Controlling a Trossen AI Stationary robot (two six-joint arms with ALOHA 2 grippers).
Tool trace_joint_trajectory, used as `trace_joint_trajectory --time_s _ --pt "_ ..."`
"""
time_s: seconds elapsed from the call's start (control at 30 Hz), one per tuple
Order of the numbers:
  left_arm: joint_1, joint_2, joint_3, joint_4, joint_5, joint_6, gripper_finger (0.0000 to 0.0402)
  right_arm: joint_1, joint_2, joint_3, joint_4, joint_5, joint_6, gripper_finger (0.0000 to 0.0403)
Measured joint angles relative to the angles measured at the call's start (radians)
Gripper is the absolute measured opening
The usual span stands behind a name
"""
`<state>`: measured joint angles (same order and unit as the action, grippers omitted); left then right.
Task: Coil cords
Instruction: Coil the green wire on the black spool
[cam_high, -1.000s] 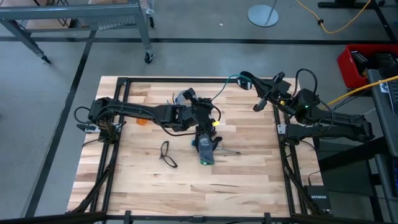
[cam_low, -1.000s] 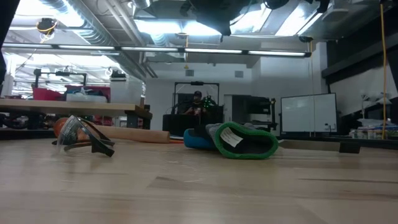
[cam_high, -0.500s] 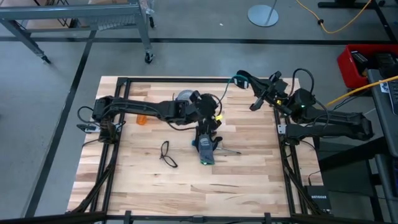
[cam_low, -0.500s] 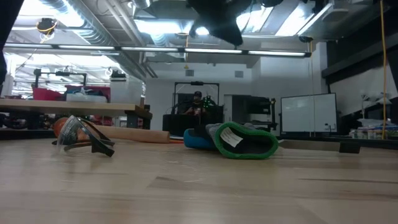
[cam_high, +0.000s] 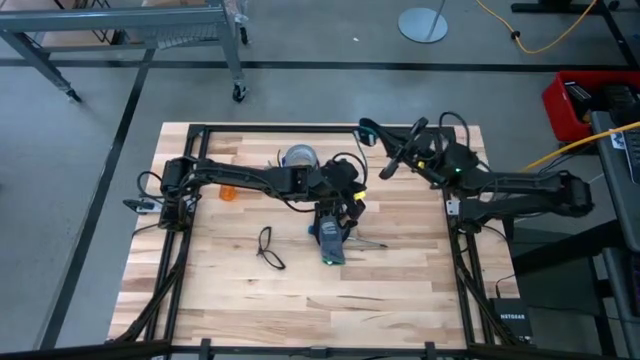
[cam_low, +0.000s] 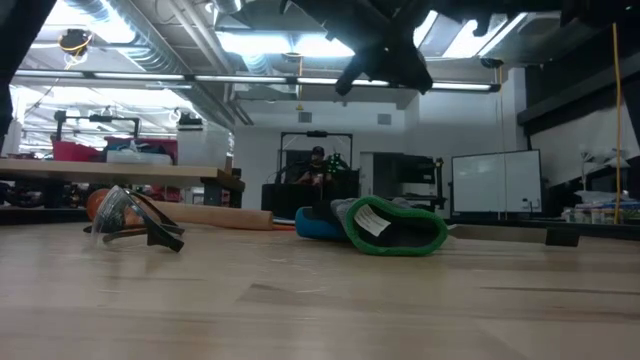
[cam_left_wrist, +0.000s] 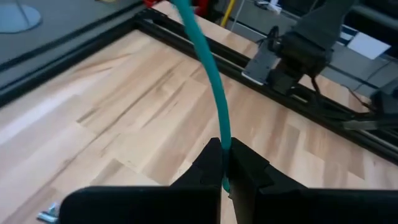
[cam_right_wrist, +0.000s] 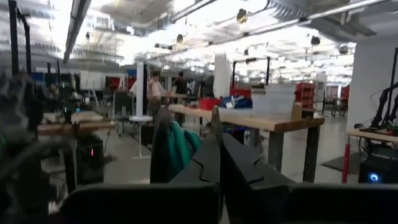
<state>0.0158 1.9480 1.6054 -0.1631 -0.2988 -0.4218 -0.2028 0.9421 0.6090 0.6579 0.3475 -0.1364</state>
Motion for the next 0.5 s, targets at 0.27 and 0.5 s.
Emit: trace_joint_trajectory --time_s 0.27,0.5 --pt "0.009 -0.007 0.0 -0.003 0.069 -0.004 0.0001 0.0 0.088 0.0 -0.045 -0.082 0.058 0.0001" --pt "0.014 -0.009 0.0 -0.005 0.09 0.003 0.0 0.0 0.125 0.0 -0.175 -0.09 0.061 0.0001"
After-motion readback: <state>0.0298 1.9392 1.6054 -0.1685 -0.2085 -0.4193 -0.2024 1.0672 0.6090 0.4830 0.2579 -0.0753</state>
